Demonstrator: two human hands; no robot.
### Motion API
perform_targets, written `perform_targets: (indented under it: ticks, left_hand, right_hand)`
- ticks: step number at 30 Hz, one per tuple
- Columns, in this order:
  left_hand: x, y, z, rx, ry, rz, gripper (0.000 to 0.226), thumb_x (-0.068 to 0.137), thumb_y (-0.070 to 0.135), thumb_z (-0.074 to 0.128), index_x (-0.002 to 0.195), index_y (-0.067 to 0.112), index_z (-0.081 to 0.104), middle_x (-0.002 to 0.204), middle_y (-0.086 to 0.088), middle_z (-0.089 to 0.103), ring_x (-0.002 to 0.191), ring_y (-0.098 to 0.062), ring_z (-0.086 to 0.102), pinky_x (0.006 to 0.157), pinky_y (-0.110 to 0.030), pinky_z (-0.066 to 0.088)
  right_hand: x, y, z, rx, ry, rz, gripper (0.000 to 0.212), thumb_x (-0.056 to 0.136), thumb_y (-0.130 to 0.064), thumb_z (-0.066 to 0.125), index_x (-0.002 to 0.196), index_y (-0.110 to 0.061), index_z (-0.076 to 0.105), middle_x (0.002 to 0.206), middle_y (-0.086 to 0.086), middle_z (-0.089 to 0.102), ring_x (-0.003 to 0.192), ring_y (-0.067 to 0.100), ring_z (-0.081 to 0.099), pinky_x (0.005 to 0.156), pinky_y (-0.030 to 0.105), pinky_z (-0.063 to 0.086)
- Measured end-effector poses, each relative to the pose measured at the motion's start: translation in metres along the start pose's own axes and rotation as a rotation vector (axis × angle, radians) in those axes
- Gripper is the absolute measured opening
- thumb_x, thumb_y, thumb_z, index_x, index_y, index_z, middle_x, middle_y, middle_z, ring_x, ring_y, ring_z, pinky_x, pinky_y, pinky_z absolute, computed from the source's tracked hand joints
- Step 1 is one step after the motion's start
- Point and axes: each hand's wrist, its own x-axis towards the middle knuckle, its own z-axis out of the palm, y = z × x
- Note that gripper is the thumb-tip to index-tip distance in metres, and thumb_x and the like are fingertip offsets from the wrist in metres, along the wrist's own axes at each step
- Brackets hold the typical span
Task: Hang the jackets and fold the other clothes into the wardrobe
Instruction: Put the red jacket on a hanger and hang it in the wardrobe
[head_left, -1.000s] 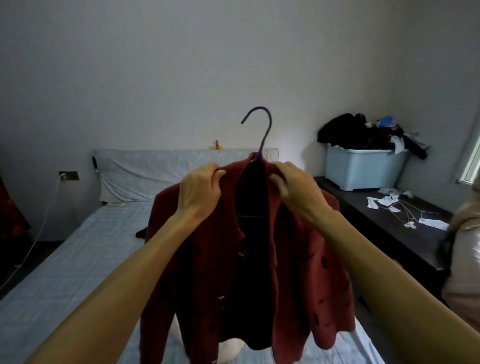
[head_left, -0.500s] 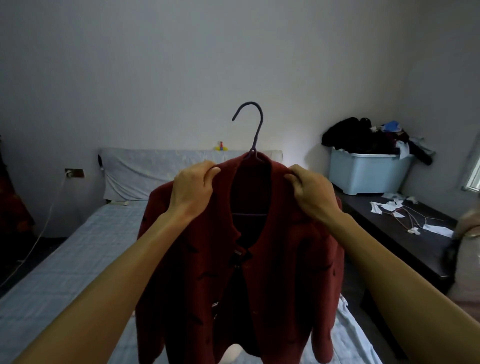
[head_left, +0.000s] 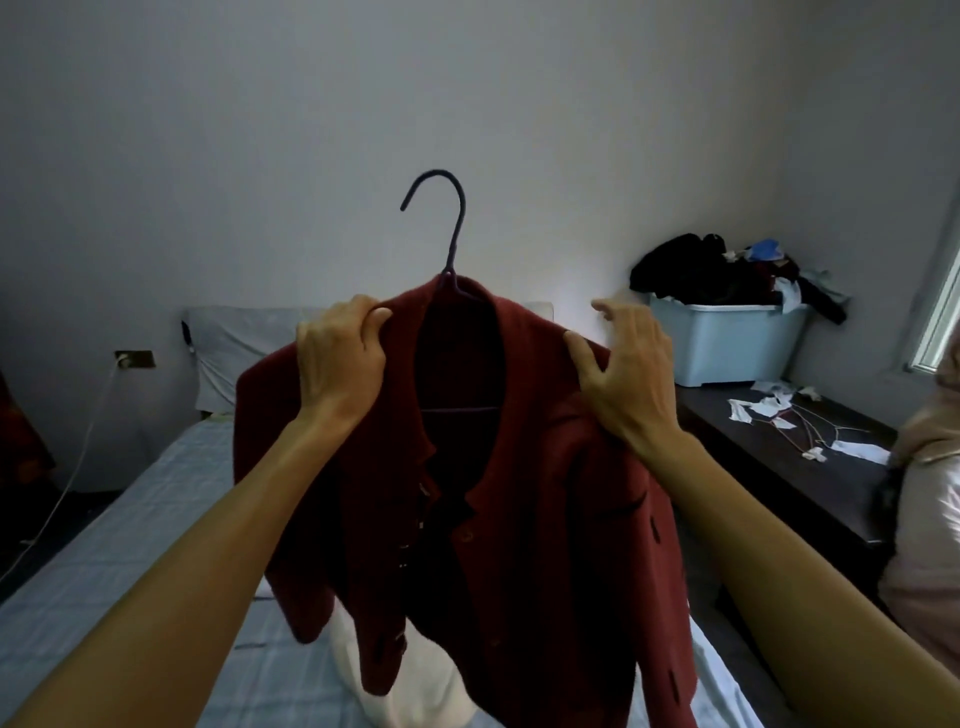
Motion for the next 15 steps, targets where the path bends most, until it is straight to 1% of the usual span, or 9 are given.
perform_targets:
  ticks: [2,4,5,6,7,9,11,13,15]
  left_hand:
    - [-0.006,-0.004,0.004,0.022,0.000,-0.029,0.022,0.095,0.023,0.052,0.088,0.005,0.063,0.075,-0.013,0.064,0.066,-0.030,0.056,0.072,-0.040,0.041]
    - [-0.010,-0.008,0.005,0.030,0.006,-0.068,0.022,0.094,0.022,0.052,0.087,0.005,0.063,0.077,-0.015,0.065,0.069,-0.033,0.058,0.072,-0.043,0.044]
    - [-0.012,-0.010,0.005,0.033,0.010,-0.087,0.023,0.094,0.022,0.052,0.086,0.004,0.063,0.077,-0.016,0.065,0.069,-0.034,0.058,0.072,-0.044,0.044]
    - [-0.014,-0.010,0.005,0.036,0.012,-0.103,0.023,0.094,0.022,0.052,0.085,0.004,0.063,0.077,-0.017,0.065,0.069,-0.035,0.058,0.072,-0.044,0.044]
    - [-0.014,-0.009,0.005,0.040,0.011,-0.114,0.023,0.094,0.021,0.053,0.085,0.003,0.063,0.076,-0.018,0.065,0.069,-0.036,0.058,0.072,-0.045,0.043]
    - [-0.015,-0.004,0.005,0.056,0.005,-0.118,0.022,0.094,0.019,0.053,0.085,0.002,0.063,0.076,-0.020,0.064,0.070,-0.039,0.057,0.072,-0.045,0.042]
    - [-0.016,-0.002,0.005,0.085,-0.006,-0.085,0.021,0.093,0.019,0.054,0.084,0.002,0.063,0.073,-0.020,0.063,0.068,-0.039,0.057,0.070,-0.044,0.041]
    - [-0.018,-0.009,0.004,0.089,-0.033,-0.021,0.021,0.094,0.019,0.054,0.084,0.003,0.063,0.070,-0.018,0.062,0.064,-0.036,0.057,0.069,-0.044,0.042]
    - [-0.019,-0.023,0.001,0.037,-0.074,0.024,0.022,0.095,0.022,0.052,0.087,0.004,0.064,0.070,-0.015,0.063,0.063,-0.034,0.057,0.069,-0.045,0.046]
  right_hand:
    - [-0.019,0.006,0.003,-0.004,0.017,0.097,0.051,0.085,-0.049,0.054,0.122,-0.015,0.047,0.117,0.005,0.051,0.108,0.021,0.049,0.097,0.037,0.038]
    - [-0.040,0.015,0.007,0.019,-0.017,0.238,0.055,0.083,-0.046,0.062,0.124,-0.014,0.043,0.119,0.007,0.049,0.107,0.022,0.051,0.094,0.042,0.043]
    - [-0.051,0.019,0.008,0.054,-0.040,0.324,0.057,0.082,-0.045,0.064,0.125,-0.014,0.043,0.120,0.007,0.049,0.105,0.022,0.052,0.091,0.041,0.044]
    - [-0.060,0.023,0.011,0.091,-0.063,0.410,0.056,0.082,-0.046,0.065,0.124,-0.016,0.044,0.119,0.006,0.052,0.102,0.022,0.055,0.087,0.038,0.045]
    - [-0.068,0.028,0.014,0.109,-0.083,0.474,0.052,0.083,-0.048,0.064,0.122,-0.018,0.047,0.115,0.004,0.057,0.098,0.021,0.058,0.082,0.035,0.046]
    - [-0.079,0.034,0.022,0.062,-0.103,0.501,0.036,0.086,-0.046,0.060,0.113,-0.022,0.058,0.101,0.003,0.067,0.091,0.025,0.064,0.077,0.034,0.047]
    - [-0.079,0.033,0.023,0.038,-0.076,0.501,0.023,0.090,-0.039,0.056,0.105,-0.023,0.065,0.094,0.004,0.071,0.089,0.030,0.065,0.074,0.034,0.047]
    - [-0.069,0.031,0.018,0.067,-0.006,0.544,0.019,0.093,-0.033,0.054,0.102,-0.023,0.068,0.095,0.007,0.071,0.091,0.032,0.063,0.071,0.030,0.040]
    - [-0.056,0.033,0.009,0.091,0.075,0.562,0.019,0.094,-0.028,0.053,0.102,-0.021,0.068,0.099,0.007,0.070,0.093,0.030,0.061,0.070,0.027,0.034]
